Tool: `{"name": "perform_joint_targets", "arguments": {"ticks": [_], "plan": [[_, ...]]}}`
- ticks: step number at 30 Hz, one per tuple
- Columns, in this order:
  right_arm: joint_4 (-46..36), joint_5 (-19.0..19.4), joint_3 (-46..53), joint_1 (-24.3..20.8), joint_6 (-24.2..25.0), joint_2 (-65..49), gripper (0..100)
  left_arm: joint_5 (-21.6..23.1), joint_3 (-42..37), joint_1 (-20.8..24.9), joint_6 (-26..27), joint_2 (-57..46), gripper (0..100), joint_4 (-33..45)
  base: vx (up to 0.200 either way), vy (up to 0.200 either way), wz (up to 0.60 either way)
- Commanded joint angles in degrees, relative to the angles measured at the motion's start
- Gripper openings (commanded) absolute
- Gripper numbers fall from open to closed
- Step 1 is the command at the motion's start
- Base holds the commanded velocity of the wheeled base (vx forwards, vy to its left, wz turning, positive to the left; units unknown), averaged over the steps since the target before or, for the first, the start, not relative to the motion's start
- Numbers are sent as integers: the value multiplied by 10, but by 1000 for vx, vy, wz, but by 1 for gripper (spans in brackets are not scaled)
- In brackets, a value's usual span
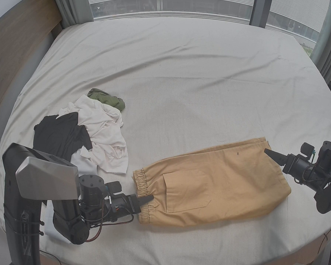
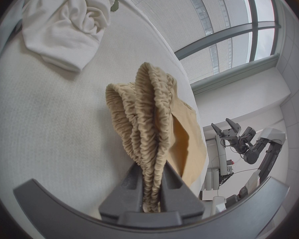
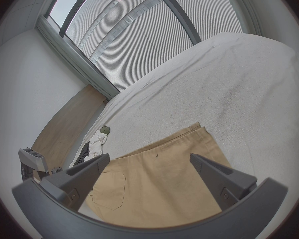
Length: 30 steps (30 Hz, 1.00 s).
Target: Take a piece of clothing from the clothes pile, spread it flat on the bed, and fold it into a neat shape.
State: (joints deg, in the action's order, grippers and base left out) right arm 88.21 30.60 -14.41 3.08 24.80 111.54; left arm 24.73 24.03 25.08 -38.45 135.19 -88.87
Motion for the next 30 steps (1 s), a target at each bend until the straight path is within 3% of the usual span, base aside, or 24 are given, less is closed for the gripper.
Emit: {"name": "perform_joint_targets", "arguments": {"ticks": [1, 12, 30], "plan": [[0, 1, 7, -7, 0, 3, 100, 5, -72, 0, -29, -85, 0, -3, 0, 0, 0], [0, 0, 16, -27, 0, 13, 100, 6, -188, -15, -26, -180, 0, -3, 0, 0, 0], [0, 0, 14, -33, 0, 26, 100, 20, -240, -74, -25, -233, 0, -3, 0, 0, 0]]}}
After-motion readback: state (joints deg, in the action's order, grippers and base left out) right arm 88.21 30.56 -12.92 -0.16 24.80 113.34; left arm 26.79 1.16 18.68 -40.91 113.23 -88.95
